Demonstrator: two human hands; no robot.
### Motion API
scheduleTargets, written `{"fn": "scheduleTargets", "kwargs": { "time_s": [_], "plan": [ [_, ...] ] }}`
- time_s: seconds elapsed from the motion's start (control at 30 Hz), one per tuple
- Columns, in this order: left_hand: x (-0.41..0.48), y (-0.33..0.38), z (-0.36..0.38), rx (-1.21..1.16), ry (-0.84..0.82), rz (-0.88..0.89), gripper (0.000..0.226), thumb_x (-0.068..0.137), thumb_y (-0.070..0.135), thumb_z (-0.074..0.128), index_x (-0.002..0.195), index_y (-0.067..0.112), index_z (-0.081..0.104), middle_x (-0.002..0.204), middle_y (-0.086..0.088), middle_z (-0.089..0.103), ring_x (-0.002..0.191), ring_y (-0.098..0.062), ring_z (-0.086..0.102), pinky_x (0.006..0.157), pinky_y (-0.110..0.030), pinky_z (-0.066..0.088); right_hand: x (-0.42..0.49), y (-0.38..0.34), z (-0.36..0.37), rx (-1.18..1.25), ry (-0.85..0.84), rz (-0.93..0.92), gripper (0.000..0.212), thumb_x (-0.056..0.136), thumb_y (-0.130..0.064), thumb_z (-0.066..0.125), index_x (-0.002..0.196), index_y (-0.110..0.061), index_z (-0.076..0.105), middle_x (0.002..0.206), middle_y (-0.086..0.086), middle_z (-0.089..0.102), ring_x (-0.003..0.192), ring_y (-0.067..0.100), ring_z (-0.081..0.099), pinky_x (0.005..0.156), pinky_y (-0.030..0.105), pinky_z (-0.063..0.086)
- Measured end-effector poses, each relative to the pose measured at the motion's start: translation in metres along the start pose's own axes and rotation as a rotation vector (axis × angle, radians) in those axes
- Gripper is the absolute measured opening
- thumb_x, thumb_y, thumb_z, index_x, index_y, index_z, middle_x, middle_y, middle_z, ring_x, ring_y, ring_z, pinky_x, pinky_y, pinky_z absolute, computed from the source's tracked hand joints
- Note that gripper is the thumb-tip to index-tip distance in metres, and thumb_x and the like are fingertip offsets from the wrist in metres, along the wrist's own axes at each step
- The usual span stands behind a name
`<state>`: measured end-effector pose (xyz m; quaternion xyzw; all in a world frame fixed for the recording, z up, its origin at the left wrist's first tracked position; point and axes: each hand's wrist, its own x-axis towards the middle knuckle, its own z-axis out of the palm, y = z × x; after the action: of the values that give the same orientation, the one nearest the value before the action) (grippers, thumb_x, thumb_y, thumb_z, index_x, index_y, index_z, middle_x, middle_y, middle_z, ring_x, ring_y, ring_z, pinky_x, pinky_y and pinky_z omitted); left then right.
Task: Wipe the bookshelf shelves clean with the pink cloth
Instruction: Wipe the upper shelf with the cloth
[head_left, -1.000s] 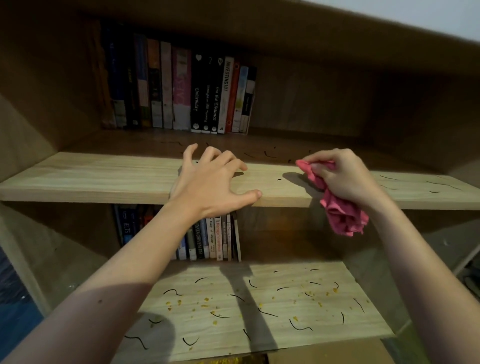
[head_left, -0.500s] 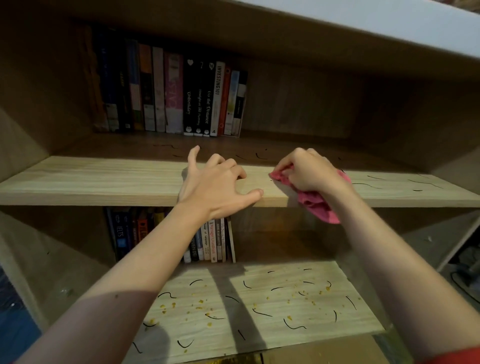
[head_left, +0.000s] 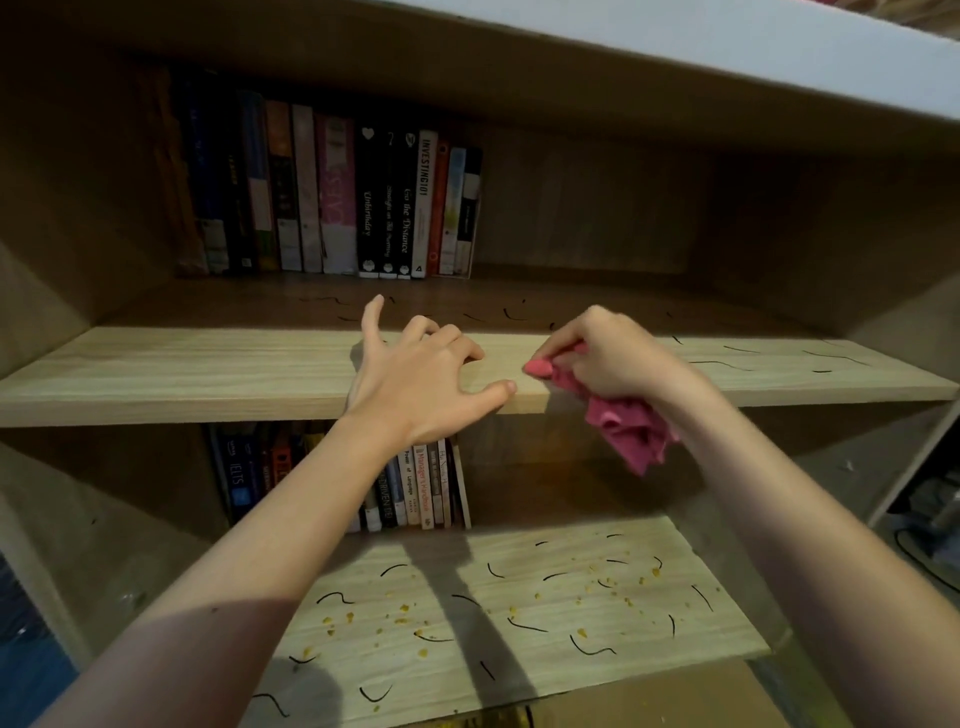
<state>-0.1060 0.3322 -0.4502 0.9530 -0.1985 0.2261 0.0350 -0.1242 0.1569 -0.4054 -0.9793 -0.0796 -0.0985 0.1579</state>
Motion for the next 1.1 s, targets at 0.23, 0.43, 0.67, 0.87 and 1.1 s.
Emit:
{"fn": "scheduleTargets", "kwargs": {
  "time_s": [0.23, 0.43, 0.67, 0.87, 1.1],
  "plan": [
    [0.001, 0.001, 0.000, -0.003, 0.005, -0.011, 0.064, 0.083, 0.072, 0.021, 0.126, 0.035, 0.051, 0.130, 0.017, 0.050, 0.128, -0.008, 0.034, 0.109, -0.054, -0.010, 0.005, -0.005, 0.007, -0.081, 0.022, -0.010, 0.027, 0.091, -0.009, 0.053, 0.098, -0.027, 0.071, 0.094, -0.010, 0.062, 0.092, 0.011, 0.055, 0.091, 0.043, 0.049],
    [0.000, 0.001, -0.001, -0.023, -0.004, -0.015, 0.062, 0.084, 0.071, 0.023, 0.127, 0.035, 0.051, 0.131, 0.017, 0.049, 0.129, -0.008, 0.032, 0.110, -0.053, -0.010, 0.015, -0.006, 0.002, -0.140, 0.055, 0.057, 0.031, 0.089, -0.006, 0.051, 0.099, -0.027, 0.071, 0.111, -0.002, 0.066, 0.104, 0.021, 0.054, 0.093, 0.047, 0.046],
    [0.001, 0.001, 0.002, -0.025, 0.024, -0.007, 0.062, 0.084, 0.072, 0.025, 0.126, 0.035, 0.052, 0.131, 0.018, 0.049, 0.129, -0.006, 0.033, 0.110, -0.051, -0.010, -0.005, 0.004, 0.005, -0.041, 0.068, 0.004, 0.028, 0.092, -0.012, 0.052, 0.102, -0.028, 0.071, 0.108, -0.006, 0.066, 0.104, 0.017, 0.054, 0.091, 0.044, 0.048],
    [0.003, 0.000, 0.002, -0.038, 0.022, -0.018, 0.061, 0.084, 0.072, 0.027, 0.126, 0.035, 0.052, 0.132, 0.017, 0.049, 0.129, -0.008, 0.032, 0.111, -0.050, -0.008, 0.021, 0.007, 0.011, -0.085, 0.066, 0.011, 0.029, 0.091, -0.010, 0.053, 0.100, -0.031, 0.071, 0.112, -0.005, 0.066, 0.106, 0.018, 0.054, 0.092, 0.047, 0.047],
    [0.004, -0.007, -0.010, -0.295, 0.058, -0.091, 0.053, 0.088, 0.052, 0.047, 0.138, 0.034, 0.037, 0.143, 0.010, 0.037, 0.136, -0.015, 0.023, 0.114, -0.048, -0.004, 0.015, 0.010, 0.008, 0.033, 0.028, 0.014, 0.024, 0.091, -0.014, 0.053, 0.093, -0.030, 0.071, 0.094, -0.011, 0.062, 0.089, 0.013, 0.057, 0.086, 0.044, 0.052]
  ]
}}
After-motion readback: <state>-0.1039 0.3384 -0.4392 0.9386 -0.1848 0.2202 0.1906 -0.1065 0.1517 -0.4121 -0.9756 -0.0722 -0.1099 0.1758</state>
